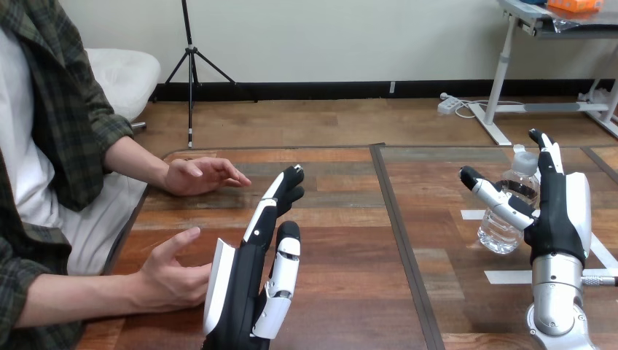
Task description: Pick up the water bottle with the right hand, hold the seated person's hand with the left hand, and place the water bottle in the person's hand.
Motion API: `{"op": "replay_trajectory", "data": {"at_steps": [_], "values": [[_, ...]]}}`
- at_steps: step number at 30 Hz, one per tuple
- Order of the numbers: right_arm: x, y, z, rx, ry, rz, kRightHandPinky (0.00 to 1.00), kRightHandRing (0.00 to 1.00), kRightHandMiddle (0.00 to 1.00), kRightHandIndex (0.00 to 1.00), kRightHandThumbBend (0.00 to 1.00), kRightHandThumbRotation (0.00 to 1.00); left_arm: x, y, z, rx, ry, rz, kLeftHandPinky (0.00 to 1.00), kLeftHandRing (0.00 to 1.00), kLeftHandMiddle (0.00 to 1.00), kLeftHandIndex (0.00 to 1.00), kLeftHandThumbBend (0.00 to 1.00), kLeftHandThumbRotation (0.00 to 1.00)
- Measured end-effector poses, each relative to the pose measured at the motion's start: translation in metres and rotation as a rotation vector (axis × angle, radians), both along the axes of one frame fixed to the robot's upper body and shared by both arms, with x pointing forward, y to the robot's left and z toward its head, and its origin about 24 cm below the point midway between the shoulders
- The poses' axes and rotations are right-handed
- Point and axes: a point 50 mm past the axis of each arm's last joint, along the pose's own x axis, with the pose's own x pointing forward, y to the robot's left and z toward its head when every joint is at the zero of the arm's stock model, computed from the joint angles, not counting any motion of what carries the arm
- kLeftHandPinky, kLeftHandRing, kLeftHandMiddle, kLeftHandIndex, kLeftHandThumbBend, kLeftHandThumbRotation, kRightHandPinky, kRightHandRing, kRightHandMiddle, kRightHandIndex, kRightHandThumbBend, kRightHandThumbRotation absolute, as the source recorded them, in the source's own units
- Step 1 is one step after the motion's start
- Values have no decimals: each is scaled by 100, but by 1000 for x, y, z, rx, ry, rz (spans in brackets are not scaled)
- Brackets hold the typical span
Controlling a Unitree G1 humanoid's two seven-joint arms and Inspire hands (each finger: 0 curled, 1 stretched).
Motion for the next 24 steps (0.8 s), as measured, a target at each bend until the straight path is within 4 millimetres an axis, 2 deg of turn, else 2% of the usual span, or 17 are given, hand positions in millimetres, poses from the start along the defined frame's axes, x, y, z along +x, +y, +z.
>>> {"op": "replay_trajectory", "data": {"at_steps": [12, 24], "values": [[0, 0, -3, -11, 30, -4, 100, 100, 98, 95, 93, 46, 0, 0, 0, 1, 0, 1, 85, 86, 89, 89, 3, 100], [-2, -2, -7, -4, 66, -18, 100, 100, 99, 96, 87, 40, 0, 1, 0, 1, 0, 3, 85, 86, 89, 89, 2, 100]]}}
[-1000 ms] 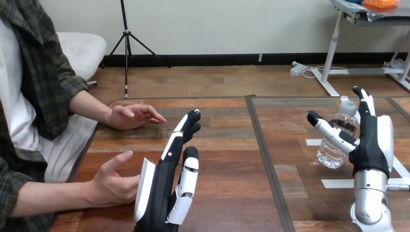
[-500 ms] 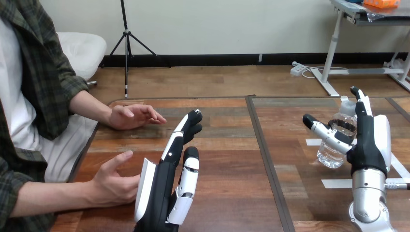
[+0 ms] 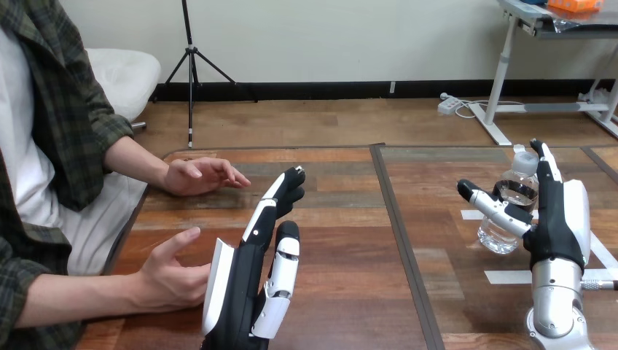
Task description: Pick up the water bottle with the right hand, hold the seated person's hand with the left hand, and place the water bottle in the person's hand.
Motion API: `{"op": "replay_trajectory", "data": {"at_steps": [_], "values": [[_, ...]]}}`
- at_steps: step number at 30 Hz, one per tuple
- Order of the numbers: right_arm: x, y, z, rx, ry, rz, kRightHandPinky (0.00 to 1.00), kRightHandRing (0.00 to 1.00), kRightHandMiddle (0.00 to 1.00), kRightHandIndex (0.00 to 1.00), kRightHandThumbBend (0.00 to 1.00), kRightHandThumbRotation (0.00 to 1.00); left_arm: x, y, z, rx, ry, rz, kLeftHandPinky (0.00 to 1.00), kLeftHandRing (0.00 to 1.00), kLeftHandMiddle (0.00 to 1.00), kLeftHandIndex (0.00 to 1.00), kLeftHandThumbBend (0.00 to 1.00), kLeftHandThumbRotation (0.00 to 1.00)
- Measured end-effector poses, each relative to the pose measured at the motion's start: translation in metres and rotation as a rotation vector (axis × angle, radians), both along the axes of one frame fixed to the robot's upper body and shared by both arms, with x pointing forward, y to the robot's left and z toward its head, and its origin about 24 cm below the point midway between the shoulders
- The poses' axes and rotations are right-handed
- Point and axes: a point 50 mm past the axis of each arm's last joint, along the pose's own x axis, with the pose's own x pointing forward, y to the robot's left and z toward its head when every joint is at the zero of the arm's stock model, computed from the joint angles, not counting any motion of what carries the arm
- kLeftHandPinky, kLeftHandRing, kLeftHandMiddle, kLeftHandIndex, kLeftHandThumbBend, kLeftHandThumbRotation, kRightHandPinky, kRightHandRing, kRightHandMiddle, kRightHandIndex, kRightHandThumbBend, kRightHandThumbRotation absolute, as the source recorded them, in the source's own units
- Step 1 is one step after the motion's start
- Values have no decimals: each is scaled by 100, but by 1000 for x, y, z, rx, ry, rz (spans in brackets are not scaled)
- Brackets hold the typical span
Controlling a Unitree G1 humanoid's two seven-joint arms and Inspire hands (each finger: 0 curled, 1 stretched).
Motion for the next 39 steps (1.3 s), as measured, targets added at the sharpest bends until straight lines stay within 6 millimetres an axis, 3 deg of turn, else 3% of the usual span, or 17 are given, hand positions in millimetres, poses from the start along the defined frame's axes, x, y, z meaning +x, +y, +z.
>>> {"op": "replay_trajectory", "data": {"at_steps": [13, 21, 23, 26, 27, 32, 39], "values": [[0, -1, -2, 7, 25, -7, 96, 100, 98, 96, 85, 38, 0, 0, 0, 2, 0, -1, 86, 86, 89, 89, 2, 100], [1, -2, -2, 23, 33, -18, 65, 100, 99, 96, 83, 35, 0, 0, 0, 2, 0, 0, 85, 86, 88, 90, 2, 100], [1, -3, -2, 26, 36, -18, 51, 100, 99, 96, 82, 34, 0, 0, 0, 2, 0, 0, 85, 86, 88, 90, 2, 100], [1, -3, -2, 29, 38, -19, 22, 100, 98, 96, 82, 34, -1, 0, 0, 2, 0, 2, 85, 86, 88, 90, 2, 100], [2, -3, -2, 30, 39, -19, 17, 100, 98, 96, 81, 33, -1, 0, 0, 2, 0, 3, 85, 86, 88, 90, 1, 100], [2, -3, -2, 32, 41, -20, 6, 99, 97, 96, 80, 30, -2, 0, -1, 1, 4, 5, 85, 86, 88, 90, 1, 100], [2, -3, -2, 34, 44, -20, 1, 98, 96, 96, 78, 26, -3, 1, -2, -1, 5, 10, 85, 86, 88, 90, 0, 100]]}}
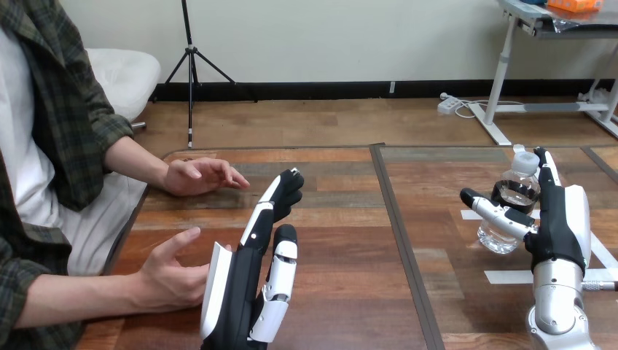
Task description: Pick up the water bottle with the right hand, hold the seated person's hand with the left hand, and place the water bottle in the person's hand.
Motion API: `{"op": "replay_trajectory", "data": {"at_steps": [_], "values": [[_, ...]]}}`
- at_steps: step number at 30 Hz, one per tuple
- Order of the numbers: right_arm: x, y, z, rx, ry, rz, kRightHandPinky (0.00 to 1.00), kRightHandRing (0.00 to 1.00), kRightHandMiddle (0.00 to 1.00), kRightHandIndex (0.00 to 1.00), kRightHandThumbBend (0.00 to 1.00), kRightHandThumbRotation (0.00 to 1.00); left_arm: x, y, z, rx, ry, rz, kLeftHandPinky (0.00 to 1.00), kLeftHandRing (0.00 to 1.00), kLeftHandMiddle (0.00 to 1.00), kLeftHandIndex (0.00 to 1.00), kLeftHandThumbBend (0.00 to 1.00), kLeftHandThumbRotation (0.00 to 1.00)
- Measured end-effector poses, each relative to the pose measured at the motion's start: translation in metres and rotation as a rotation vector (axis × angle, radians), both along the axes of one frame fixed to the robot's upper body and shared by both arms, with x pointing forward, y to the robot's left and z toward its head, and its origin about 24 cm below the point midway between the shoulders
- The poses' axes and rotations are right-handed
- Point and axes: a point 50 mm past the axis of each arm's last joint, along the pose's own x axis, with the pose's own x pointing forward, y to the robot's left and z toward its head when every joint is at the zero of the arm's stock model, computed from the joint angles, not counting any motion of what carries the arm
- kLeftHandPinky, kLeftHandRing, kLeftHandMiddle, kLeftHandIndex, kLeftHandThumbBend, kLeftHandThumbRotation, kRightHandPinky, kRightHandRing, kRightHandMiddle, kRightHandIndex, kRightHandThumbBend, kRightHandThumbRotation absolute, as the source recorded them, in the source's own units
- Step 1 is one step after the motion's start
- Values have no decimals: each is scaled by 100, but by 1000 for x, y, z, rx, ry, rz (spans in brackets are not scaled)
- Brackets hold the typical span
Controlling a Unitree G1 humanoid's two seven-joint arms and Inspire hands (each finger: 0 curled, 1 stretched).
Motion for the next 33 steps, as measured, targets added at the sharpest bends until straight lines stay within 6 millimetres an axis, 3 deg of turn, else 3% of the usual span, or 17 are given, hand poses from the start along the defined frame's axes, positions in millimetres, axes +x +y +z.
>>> {"op": "replay_trajectory", "data": {"at_steps": [24, 25, 31, 33], "values": [[0, -2, 0, 45, 5, -9, 0, 91, 93, 94, 71, 11, -1, 1, 0, -6, -6, 1, 87, 88, 90, 90, 1, 100], [0, -2, 0, 45, 5, -9, 5, 91, 93, 93, 70, 10, -1, 1, 0, -6, -7, 1, 87, 88, 90, 90, 1, 100], [0, -2, -1, 44, 8, -9, 57, 89, 92, 91, 69, 4, -1, 1, 1, -7, -11, -1, 87, 88, 89, 90, 1, 100], [0, -2, -1, 43, 12, -10, 64, 89, 91, 91, 68, 3, -1, 1, 1, -7, -11, -1, 87, 88, 89, 90, 2, 100]]}}
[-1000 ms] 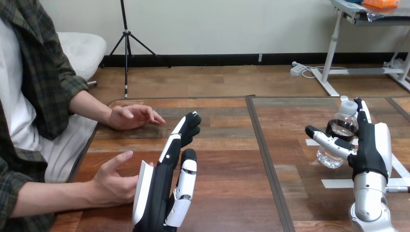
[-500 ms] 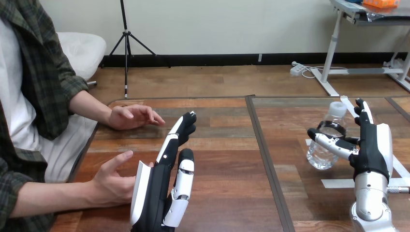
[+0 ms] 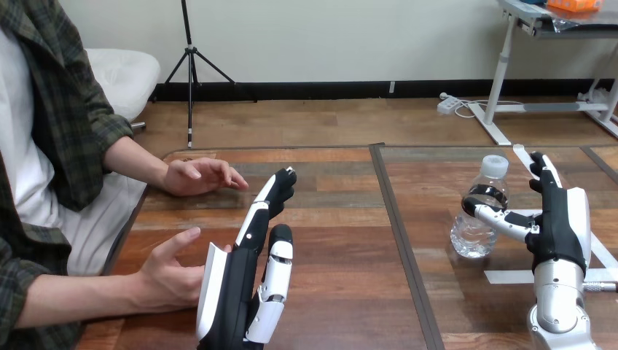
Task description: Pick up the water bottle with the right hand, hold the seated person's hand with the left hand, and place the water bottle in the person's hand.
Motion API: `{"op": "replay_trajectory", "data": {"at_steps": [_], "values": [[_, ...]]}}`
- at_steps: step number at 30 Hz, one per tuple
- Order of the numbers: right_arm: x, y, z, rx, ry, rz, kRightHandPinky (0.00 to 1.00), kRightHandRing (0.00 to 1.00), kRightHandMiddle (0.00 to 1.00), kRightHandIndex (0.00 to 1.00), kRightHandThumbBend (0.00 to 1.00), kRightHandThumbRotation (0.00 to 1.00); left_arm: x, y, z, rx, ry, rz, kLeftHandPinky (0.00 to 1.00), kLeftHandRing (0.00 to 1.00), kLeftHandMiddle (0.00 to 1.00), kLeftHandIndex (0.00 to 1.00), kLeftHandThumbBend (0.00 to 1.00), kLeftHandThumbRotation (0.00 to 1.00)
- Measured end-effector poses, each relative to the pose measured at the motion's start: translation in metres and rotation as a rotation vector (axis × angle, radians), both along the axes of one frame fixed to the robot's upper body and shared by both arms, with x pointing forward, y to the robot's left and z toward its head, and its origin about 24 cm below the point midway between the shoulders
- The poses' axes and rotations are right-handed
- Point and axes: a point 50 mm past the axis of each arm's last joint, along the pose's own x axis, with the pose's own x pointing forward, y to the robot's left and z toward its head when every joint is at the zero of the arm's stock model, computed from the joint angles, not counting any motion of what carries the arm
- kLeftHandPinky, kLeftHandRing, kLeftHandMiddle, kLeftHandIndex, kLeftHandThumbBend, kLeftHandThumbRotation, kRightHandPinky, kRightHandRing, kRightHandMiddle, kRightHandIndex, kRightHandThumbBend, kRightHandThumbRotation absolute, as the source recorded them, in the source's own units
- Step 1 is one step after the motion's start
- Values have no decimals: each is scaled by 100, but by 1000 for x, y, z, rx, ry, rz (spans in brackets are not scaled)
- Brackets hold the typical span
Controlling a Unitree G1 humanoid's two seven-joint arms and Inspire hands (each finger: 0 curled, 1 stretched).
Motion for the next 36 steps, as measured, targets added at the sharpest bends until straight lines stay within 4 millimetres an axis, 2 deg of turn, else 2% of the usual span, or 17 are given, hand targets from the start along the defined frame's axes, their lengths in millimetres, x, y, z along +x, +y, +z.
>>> {"op": "replay_trajectory", "data": {"at_steps": [14, 29, 36], "values": [[1, 1, -1, 1, 21, -7, 79, 90, 91, 91, 66, 0, 0, 1, -1, 5, 3, -2, 87, 88, 90, 90, 3, 100], [3, 1, -1, 0, 33, -10, 76, 87, 90, 90, 67, 0, 0, 4, -1, 10, 4, 11, 87, 88, 90, 90, 3, 100], [3, 2, -2, -1, 41, -10, 81, 89, 91, 92, 66, 0, 0, 5, -1, 11, 6, 14, 87, 88, 90, 90, 2, 100]]}}
